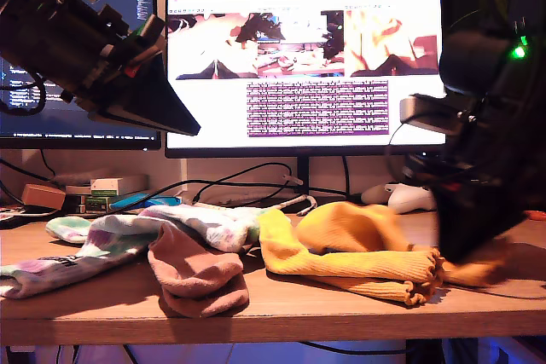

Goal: Pair up the socks based on colour and pattern, by placing them on top of one another

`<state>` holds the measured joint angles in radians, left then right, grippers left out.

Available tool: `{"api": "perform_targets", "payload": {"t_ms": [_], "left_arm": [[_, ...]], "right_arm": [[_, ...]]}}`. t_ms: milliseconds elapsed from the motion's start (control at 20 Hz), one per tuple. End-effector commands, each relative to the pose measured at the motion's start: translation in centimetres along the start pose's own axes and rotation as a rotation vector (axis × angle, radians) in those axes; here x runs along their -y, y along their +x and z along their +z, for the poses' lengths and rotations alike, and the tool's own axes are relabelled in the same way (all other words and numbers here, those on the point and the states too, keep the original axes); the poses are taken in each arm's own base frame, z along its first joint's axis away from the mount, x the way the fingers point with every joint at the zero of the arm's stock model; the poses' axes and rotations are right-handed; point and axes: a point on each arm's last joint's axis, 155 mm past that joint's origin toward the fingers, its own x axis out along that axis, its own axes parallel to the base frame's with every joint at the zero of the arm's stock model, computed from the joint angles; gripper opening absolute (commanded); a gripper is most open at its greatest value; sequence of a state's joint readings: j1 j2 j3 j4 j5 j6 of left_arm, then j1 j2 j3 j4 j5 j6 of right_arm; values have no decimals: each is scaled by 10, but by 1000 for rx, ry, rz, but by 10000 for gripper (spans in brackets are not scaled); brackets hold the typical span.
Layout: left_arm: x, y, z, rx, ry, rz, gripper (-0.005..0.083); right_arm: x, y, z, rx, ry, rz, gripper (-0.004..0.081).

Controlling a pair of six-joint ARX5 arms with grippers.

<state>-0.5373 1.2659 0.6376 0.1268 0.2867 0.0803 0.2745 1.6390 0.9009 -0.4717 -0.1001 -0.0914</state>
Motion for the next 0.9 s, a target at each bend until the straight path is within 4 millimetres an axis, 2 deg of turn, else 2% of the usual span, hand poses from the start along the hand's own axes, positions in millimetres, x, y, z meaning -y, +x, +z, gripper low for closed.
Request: {"api": "perform_targets", "payload": {"t_ms": [0, 50, 150, 250, 400, 550, 700, 850], "left_arm": [[2, 0, 2, 0, 14, -6, -21], [2, 0, 1, -2, 14, -7, -21], [2, 0, 1, -2, 29, -6, -21], [2, 0, 1, -2, 34, -6, -21], [-10, 0, 7, 22, 65, 37, -21], [-33, -2, 14, 57, 69, 103, -21], [-50, 0, 12, 60, 52, 136, -21], [-60, 9, 0, 19, 62, 146, -21]], "right_arm": [[23, 18, -62, -199, 94, -71, -11], [31, 16, -71, -230, 147, -95, -11], [34, 11, -88, -293, 234, -102, -11], [20, 8, -96, -333, 251, -34, -11], [-9, 12, -84, -298, 200, 73, -11], [-13, 9, -79, -280, 188, 77, -11], [-13, -8, -68, -223, 180, 75, -11], [-14, -33, -52, -135, 164, 71, -11]]}}
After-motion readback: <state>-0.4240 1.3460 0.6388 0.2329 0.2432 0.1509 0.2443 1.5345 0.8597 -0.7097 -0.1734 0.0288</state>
